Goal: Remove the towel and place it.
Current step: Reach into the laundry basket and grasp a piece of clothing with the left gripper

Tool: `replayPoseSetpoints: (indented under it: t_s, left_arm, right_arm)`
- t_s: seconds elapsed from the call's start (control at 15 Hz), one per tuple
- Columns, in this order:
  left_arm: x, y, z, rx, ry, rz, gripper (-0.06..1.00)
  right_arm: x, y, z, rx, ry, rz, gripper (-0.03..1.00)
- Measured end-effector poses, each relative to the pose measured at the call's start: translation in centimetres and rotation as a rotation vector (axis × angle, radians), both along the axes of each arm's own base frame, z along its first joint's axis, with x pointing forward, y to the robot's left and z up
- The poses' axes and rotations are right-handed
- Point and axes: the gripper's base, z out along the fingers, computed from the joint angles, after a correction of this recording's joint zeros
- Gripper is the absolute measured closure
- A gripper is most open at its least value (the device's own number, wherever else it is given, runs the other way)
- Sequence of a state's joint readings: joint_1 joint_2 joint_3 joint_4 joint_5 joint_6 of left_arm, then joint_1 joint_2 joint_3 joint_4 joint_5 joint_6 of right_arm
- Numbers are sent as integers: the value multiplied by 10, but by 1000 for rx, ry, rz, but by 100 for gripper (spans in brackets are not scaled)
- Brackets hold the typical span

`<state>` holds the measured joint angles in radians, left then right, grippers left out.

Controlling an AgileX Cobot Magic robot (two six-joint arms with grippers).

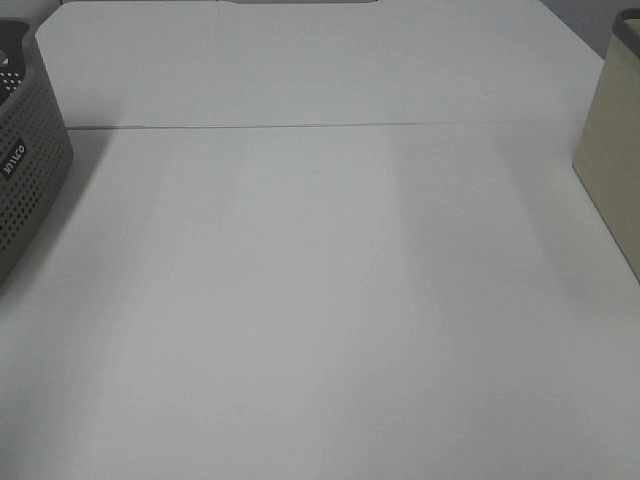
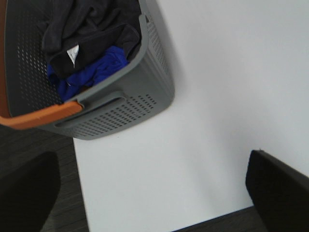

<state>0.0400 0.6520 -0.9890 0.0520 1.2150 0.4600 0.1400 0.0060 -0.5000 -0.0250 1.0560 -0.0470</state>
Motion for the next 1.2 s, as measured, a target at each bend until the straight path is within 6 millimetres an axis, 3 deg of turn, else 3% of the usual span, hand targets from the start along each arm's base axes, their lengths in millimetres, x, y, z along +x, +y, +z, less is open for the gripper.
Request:
replayPoseSetpoints:
  t_s: [0.07, 0.27, 0.4, 0.6, 0.73, 0.87, 1.07, 1.2]
  left_arm:
    - [12, 1, 5, 37, 24, -26, -5]
    - [84, 13, 20, 201, 152, -83, -5]
    - [129, 22, 16, 287, 238, -72, -5]
    - [181, 36, 2, 456, 351, -92, -5]
    - [213, 49, -12, 489, 394, -104, -5]
    - [238, 76, -37, 465, 478, -91, -5]
    - [268, 111, -86, 396, 567, -124, -5]
    - [290, 115, -123, 375, 580, -175, -5]
  right_arm:
    - [0, 0, 0, 0, 0, 0, 22]
    - [0, 0, 0, 0, 0, 0, 22]
    - [0, 0, 0, 0, 0, 0, 22]
    - [0, 0, 0, 0, 0, 0, 22]
    - [0, 0, 0, 0, 0, 0, 22]
    - [0, 0, 0, 0, 0, 0, 22]
    - [0, 0, 0, 0, 0, 0, 22]
    - [0, 0, 0, 0, 0, 0, 22]
